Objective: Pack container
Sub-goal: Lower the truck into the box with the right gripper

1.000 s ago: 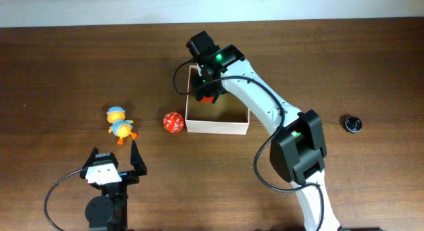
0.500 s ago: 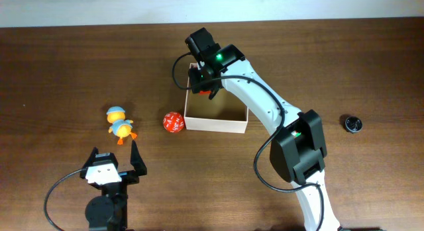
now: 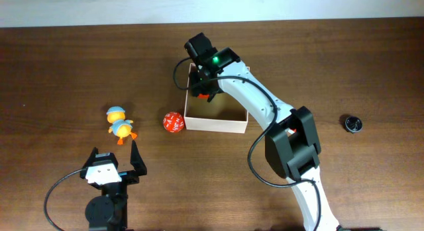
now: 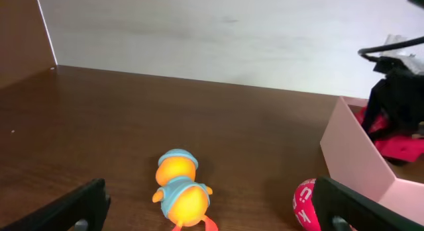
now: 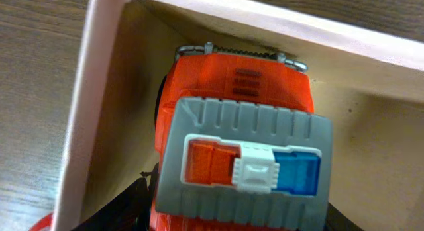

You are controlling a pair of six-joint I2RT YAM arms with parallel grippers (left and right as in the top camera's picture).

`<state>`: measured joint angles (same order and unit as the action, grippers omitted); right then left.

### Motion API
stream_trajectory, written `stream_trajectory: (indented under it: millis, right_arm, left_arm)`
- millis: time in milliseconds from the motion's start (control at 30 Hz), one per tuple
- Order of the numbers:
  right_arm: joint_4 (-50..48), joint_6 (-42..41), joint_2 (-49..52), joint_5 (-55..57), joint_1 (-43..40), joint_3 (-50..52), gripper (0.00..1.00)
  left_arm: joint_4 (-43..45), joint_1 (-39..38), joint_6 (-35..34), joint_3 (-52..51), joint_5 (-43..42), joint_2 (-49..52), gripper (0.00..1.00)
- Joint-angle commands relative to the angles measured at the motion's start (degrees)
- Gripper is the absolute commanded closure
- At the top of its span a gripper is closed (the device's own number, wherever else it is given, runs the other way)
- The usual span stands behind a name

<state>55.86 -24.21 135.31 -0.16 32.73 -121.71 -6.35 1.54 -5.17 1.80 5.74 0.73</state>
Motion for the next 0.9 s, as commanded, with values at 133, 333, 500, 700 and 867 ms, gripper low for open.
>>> stream_trajectory:
  millis: [133,333,500,700,867]
  right_arm:
    - [-2.82,-1.84,0.63,1.55,0.31,-0.07,0.46]
    - [-3.43,-2.47,0.83,1.53,0.31,-0.07,0.35]
    - [-3.41,-2.40,0.85,1.53,0.31,-0.07,0.15]
    - [-3.21,-1.55,0.83,1.11,0.31,-0.07,0.14]
    - [-2.16,-1.11,0.50,-0.85,0.31,-0.11,0.18]
  left_arm:
    - [0.15,0.28,0.92,-0.37,-0.98,-0.35,0.01]
    - [0.15,0.28,0.92,-0.37,-0.98,-0.35,0.01]
    - [0.15,0.28,0.90,-0.37,-0.98,-0.35,0.01]
    - [0.15,0.28,0.92,-0.37,-0.98,-0.35,0.01]
    - [0.15,0.28,0.92,-0.37,-0.98,-0.35,0.01]
